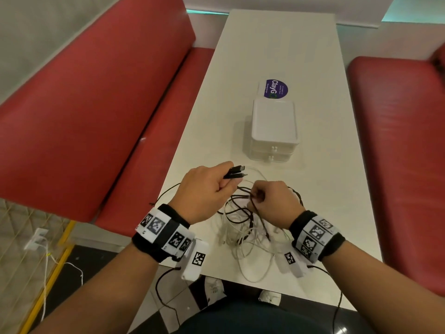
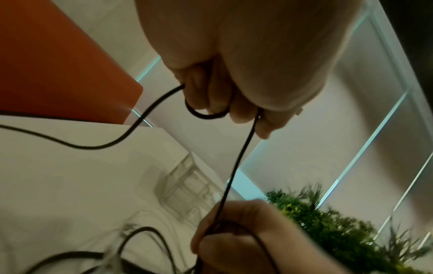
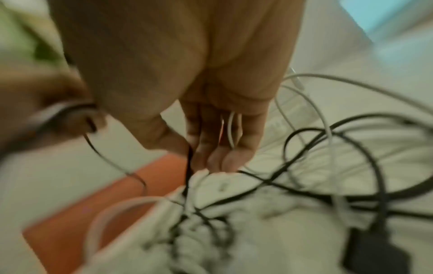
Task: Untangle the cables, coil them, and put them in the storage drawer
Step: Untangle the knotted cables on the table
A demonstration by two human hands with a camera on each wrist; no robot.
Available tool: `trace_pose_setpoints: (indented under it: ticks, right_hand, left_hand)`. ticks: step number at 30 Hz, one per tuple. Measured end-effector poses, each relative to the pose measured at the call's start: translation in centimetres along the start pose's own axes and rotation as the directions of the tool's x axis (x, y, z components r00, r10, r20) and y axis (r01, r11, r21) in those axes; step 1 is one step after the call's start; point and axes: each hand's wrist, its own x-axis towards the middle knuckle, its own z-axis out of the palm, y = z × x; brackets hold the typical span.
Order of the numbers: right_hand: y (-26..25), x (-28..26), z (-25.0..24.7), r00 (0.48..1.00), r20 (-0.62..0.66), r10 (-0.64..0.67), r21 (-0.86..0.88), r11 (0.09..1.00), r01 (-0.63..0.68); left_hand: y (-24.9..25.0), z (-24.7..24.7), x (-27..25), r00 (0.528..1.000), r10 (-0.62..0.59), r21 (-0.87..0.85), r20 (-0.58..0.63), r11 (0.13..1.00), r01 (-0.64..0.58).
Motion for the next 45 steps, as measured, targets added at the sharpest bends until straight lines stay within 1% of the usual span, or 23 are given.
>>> trace_pose_setpoints:
  ticks: [2, 4, 6, 8, 9, 12, 15, 17, 18, 20, 21, 22, 24, 26, 28, 30, 33, 35, 37, 38, 42, 44, 45]
  right_hand:
    - [0.1, 0.1, 0.3, 0.994, -0.106, 0.028, 0.011, 1.000, -0.027]
    - [-0.2, 0.7, 0.1, 0.988, -0.152, 0.024, 0.038, 0.999, -0.019]
    - [0.0, 1.1, -0.8, 0.986, -0.166, -0.008, -0.004, 1.000, 0.008]
    - [-0.1, 1.1, -1.9, 0.982, -0.164, -0.089, -0.086, 0.993, 0.076]
    - [-0.2, 0.9, -2.1, 0.980, -0.158, -0.125, -0.118, 0.987, 0.107]
    - [-1.3, 0.5, -1.8, 0.969, -0.185, -0.167, -0.280, 0.954, 0.111]
    - [-2.1, 0.7, -2.6, 0.935, -0.328, -0.139, -0.364, 0.931, 0.011]
    - [-2.4, 0.6, -3.4, 0.909, -0.381, -0.167, -0.271, 0.961, 0.063]
    - [-2.5, 0.4, -3.5, 0.910, -0.382, -0.161, -0.146, 0.983, 0.113]
    - [-3.3, -0.1, -3.5, 0.948, -0.311, -0.066, 0.159, 0.980, 0.120]
    - [-3.6, -0.3, -3.2, 0.964, -0.263, -0.026, 0.257, 0.962, 0.096]
    - [-3.5, -0.3, -2.8, 0.972, -0.235, -0.017, 0.282, 0.956, 0.085]
    - [-2.6, -0.1, -2.2, 0.967, -0.235, -0.101, 0.137, 0.981, 0.135]
    - [-0.9, 0.6, -1.7, 0.945, -0.211, -0.249, -0.158, 0.963, 0.218]
    - [0.5, 1.4, -1.2, 0.951, -0.172, -0.258, -0.391, 0.904, 0.175]
    - [0.9, 1.8, -1.0, 0.953, -0.234, -0.194, -0.481, 0.875, 0.060]
    - [0.1, 2.4, -1.7, 0.944, -0.330, -0.020, -0.326, 0.941, -0.094]
    - [-1.0, 2.3, -2.3, 0.946, -0.302, 0.120, 0.012, 0.992, -0.122]
    - [-2.3, 1.7, -2.2, 0.972, -0.145, 0.185, 0.406, 0.907, -0.112]
    - [-2.8, 1.3, -2.0, 0.984, -0.085, 0.158, 0.506, 0.857, -0.094]
    - [-3.6, 0.3, -1.4, 1.000, -0.009, 0.016, 0.603, 0.798, -0.007]
    - [-3.0, 0.2, -1.8, 0.995, 0.103, 0.000, 0.575, 0.816, -0.060]
    - [-2.6, 0.2, -2.0, 0.983, 0.184, 0.002, 0.500, 0.861, -0.095]
  left_hand:
    - [0.5, -0.3, -0.5, 0.999, 0.044, -0.044, 0.017, 0.998, -0.043]
    - [-0.2, 0.0, -0.9, 0.999, 0.023, 0.008, 0.045, 1.000, -0.023]
    - [-2.2, 0.4, -1.2, 0.995, -0.050, 0.211, 0.088, 0.977, 0.031]
    - [-4.3, 0.7, -1.5, 0.985, -0.144, 0.434, 0.099, 0.897, 0.087]
    - [-5.1, 0.9, -1.7, 0.979, -0.178, 0.491, 0.095, 0.864, 0.110]
    - [-5.3, 2.0, -1.6, 0.966, -0.220, 0.454, 0.135, 0.880, 0.137]
    - [-4.1, 3.1, -1.5, 0.953, -0.166, 0.309, 0.254, 0.947, 0.083]
    - [-3.7, 3.6, -1.5, 0.952, -0.154, 0.286, 0.263, 0.955, 0.075]
    - [-3.7, 3.7, -1.4, 0.959, -0.161, 0.306, 0.235, 0.948, 0.084]
    - [-3.9, 3.5, -0.9, 0.973, -0.190, 0.366, 0.130, 0.921, 0.131]
    - [-4.0, 3.3, -0.5, 0.975, -0.206, 0.387, 0.077, 0.908, 0.161]
    - [-4.2, 2.9, -0.1, 0.975, -0.220, 0.396, 0.034, 0.898, 0.189]
    - [-4.5, 1.8, 0.4, 0.973, -0.227, 0.361, -0.031, 0.906, 0.223]
    - [-4.5, 0.9, 0.4, 0.980, -0.191, 0.331, -0.061, 0.922, 0.200]
    - [-4.1, 0.9, 0.1, 0.988, -0.151, 0.388, -0.039, 0.909, 0.154]
    - [-3.8, 1.8, -0.4, 0.987, -0.161, 0.434, 0.015, 0.890, 0.139]
    - [-4.6, 3.2, -1.0, 0.975, -0.214, 0.439, 0.053, 0.882, 0.170]
    - [-5.5, 4.0, -1.4, 0.962, -0.267, 0.443, 0.051, 0.870, 0.217]
    - [-6.2, 4.5, -1.5, 0.951, -0.304, 0.461, 0.062, 0.853, 0.243]
    - [-6.4, 4.7, -1.4, 0.947, -0.316, 0.458, 0.062, 0.852, 0.254]
    - [-6.9, 4.1, -0.6, 0.932, -0.360, 0.468, 0.035, 0.830, 0.302]
    - [-7.2, 3.2, -0.6, 0.930, -0.368, 0.498, -0.004, 0.806, 0.322]
    - [-7.4, 2.7, -0.7, 0.930, -0.367, 0.508, -0.032, 0.795, 0.331]
